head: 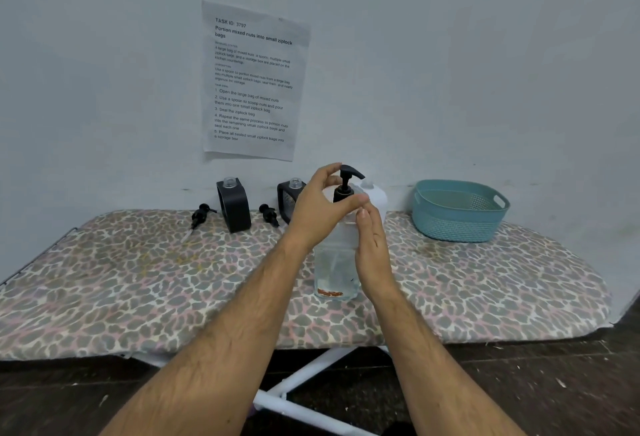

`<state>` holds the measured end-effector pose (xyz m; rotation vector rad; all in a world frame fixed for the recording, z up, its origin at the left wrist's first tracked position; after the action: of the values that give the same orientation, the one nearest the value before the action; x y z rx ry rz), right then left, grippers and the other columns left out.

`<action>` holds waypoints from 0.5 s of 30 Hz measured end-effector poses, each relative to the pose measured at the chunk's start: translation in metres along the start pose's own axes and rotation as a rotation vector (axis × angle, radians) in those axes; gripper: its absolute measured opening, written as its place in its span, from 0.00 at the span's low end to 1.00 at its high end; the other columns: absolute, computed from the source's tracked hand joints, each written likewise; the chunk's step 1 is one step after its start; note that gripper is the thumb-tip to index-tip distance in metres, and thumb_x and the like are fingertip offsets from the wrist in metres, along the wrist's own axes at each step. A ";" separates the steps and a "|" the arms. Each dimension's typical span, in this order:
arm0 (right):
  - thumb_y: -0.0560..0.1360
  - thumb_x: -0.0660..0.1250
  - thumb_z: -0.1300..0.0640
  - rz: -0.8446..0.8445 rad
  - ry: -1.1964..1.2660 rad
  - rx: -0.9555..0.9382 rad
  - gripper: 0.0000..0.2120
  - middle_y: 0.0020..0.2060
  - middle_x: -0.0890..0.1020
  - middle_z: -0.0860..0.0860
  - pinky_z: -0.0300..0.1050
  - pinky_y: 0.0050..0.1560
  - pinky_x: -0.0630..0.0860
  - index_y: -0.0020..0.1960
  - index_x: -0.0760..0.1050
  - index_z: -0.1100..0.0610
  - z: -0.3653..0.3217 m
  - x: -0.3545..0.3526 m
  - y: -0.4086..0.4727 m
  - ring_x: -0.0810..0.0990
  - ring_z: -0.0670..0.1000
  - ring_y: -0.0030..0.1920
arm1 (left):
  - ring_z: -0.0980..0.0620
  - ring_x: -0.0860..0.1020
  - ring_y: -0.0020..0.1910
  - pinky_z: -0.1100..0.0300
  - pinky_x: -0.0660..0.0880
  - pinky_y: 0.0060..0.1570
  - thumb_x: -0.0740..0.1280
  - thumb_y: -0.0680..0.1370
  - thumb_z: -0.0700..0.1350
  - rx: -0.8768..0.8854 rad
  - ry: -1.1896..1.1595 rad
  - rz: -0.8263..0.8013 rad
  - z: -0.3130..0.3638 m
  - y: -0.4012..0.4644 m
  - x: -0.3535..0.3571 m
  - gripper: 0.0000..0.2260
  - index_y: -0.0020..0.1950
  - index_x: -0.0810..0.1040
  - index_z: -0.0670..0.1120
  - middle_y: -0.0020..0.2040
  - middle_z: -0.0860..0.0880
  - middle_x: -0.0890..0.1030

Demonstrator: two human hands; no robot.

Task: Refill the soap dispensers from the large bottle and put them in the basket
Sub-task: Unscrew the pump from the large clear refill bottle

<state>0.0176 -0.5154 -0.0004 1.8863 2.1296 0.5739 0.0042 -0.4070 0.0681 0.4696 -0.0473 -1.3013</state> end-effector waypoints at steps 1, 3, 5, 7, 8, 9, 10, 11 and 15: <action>0.86 0.51 0.52 0.004 -0.007 0.001 0.16 0.66 0.73 0.39 0.23 0.61 0.64 0.70 0.69 0.50 0.001 -0.001 0.000 0.69 0.31 0.65 | 0.55 0.74 0.67 0.48 0.68 0.70 0.74 0.70 0.59 -0.011 -0.041 -0.042 -0.001 0.000 -0.002 0.31 0.71 0.69 0.56 0.59 0.55 0.81; 0.86 0.51 0.51 0.011 -0.019 -0.002 0.17 0.67 0.74 0.42 0.24 0.62 0.64 0.71 0.70 0.52 0.003 -0.001 0.000 0.69 0.34 0.67 | 0.53 0.70 0.72 0.46 0.62 0.74 0.69 0.76 0.56 -0.019 -0.100 -0.099 -0.005 -0.002 -0.008 0.30 0.75 0.64 0.56 0.61 0.54 0.83; 0.86 0.51 0.51 0.014 -0.035 -0.005 0.18 0.68 0.74 0.44 0.24 0.62 0.64 0.72 0.69 0.54 0.005 -0.001 0.000 0.69 0.35 0.67 | 0.53 0.67 0.74 0.46 0.60 0.76 0.65 0.81 0.47 -0.011 -0.125 -0.130 -0.009 -0.005 -0.014 0.25 0.77 0.62 0.55 0.60 0.55 0.83; 0.86 0.51 0.52 0.017 -0.042 0.001 0.18 0.67 0.74 0.45 0.22 0.59 0.64 0.72 0.69 0.54 0.004 -0.001 -0.001 0.70 0.31 0.64 | 0.54 0.69 0.73 0.48 0.62 0.75 0.63 0.82 0.40 -0.006 -0.139 -0.144 -0.009 -0.010 -0.019 0.24 0.77 0.63 0.53 0.58 0.59 0.83; 0.86 0.51 0.52 0.017 -0.041 0.002 0.18 0.67 0.74 0.45 0.21 0.58 0.64 0.72 0.69 0.54 0.004 -0.001 -0.001 0.70 0.31 0.64 | 0.55 0.72 0.70 0.49 0.64 0.74 0.63 0.82 0.38 0.000 -0.145 -0.140 -0.009 -0.011 -0.020 0.24 0.76 0.64 0.52 0.57 0.59 0.83; 0.85 0.51 0.51 0.017 -0.039 0.002 0.18 0.67 0.74 0.45 0.21 0.58 0.64 0.72 0.69 0.54 0.004 -0.001 -0.002 0.70 0.32 0.65 | 0.56 0.76 0.67 0.50 0.66 0.73 0.65 0.81 0.37 0.004 -0.150 -0.124 -0.008 -0.011 -0.022 0.24 0.76 0.65 0.51 0.56 0.58 0.84; 0.85 0.51 0.50 0.017 -0.037 0.002 0.18 0.68 0.74 0.45 0.22 0.59 0.64 0.72 0.69 0.53 0.005 -0.001 -0.002 0.70 0.34 0.66 | 0.55 0.78 0.64 0.49 0.68 0.71 0.67 0.80 0.37 0.008 -0.149 -0.098 -0.008 -0.010 -0.023 0.24 0.74 0.66 0.51 0.55 0.56 0.85; 0.85 0.51 0.50 0.018 -0.034 0.003 0.19 0.68 0.74 0.45 0.23 0.61 0.64 0.72 0.69 0.53 0.005 -0.002 -0.002 0.69 0.36 0.67 | 0.53 0.80 0.61 0.48 0.69 0.70 0.69 0.78 0.38 0.015 -0.142 -0.077 -0.007 -0.009 -0.023 0.25 0.73 0.68 0.51 0.54 0.55 0.85; 0.85 0.50 0.49 0.019 -0.043 0.008 0.19 0.69 0.73 0.46 0.23 0.63 0.63 0.72 0.68 0.53 0.005 -0.002 -0.001 0.69 0.39 0.69 | 0.47 0.80 0.58 0.45 0.71 0.68 0.77 0.72 0.40 0.016 -0.100 -0.062 -0.003 0.000 -0.020 0.31 0.70 0.68 0.55 0.50 0.54 0.84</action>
<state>0.0188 -0.5170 -0.0054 1.9072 2.0924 0.5242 -0.0009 -0.3877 0.0699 0.4223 -0.1271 -1.3859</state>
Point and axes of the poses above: each hand's wrist, its own y-axis towards the middle knuckle, its own x-axis out of the palm, z = x × y, the point moved 2 cm from there along y, towards the middle knuckle
